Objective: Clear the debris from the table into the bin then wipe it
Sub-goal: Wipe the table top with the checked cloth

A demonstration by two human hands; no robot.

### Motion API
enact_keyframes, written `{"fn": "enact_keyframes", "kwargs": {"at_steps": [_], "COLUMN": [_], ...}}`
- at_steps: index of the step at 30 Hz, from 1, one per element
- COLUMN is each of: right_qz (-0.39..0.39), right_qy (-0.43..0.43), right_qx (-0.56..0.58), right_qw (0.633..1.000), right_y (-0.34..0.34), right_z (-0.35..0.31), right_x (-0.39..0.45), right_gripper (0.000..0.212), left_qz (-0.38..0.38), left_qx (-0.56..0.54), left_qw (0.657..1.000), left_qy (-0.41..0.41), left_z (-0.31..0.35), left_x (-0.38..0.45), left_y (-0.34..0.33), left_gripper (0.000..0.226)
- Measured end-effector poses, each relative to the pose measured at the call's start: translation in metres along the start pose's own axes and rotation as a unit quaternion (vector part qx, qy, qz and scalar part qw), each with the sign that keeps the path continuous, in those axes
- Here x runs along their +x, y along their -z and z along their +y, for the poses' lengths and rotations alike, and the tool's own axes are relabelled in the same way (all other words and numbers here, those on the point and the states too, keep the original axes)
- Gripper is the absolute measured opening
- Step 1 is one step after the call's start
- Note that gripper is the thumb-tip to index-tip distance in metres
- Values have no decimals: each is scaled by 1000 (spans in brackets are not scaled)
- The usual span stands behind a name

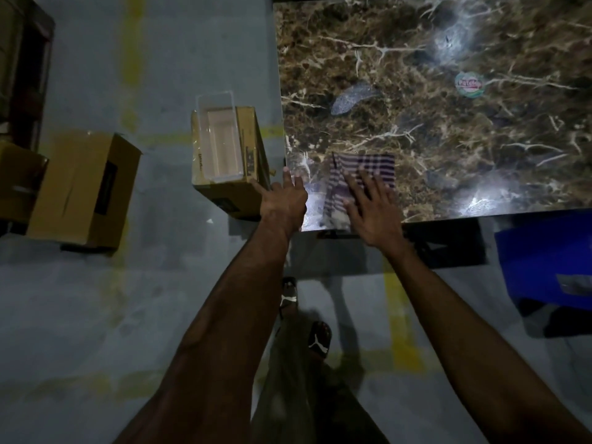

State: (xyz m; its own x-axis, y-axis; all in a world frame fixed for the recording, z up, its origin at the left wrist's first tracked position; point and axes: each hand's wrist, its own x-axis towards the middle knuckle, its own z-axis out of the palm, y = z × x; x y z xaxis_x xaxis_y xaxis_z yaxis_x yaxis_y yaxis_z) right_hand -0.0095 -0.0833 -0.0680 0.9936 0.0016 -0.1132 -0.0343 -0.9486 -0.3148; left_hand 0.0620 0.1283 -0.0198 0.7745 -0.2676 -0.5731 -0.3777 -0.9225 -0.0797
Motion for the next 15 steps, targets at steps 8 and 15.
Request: {"fn": "enact_keyframes", "kwargs": {"at_steps": [8,15], "right_qz": [-21,22], "right_qy": [84,-47], "right_qx": [-18,-6], "right_qw": [996,999], "right_y": [-17,-6], "right_z": [-33,-19], "right_x": [-33,-3], "right_gripper": [57,57], "left_qz": [-20,9], "left_qx": [-22,15], "left_qw": [1000,1000], "left_qy": [9,0], "left_z": [2,4], "left_x": [5,-2], "left_y": [2,5], "left_gripper": [95,90]}}
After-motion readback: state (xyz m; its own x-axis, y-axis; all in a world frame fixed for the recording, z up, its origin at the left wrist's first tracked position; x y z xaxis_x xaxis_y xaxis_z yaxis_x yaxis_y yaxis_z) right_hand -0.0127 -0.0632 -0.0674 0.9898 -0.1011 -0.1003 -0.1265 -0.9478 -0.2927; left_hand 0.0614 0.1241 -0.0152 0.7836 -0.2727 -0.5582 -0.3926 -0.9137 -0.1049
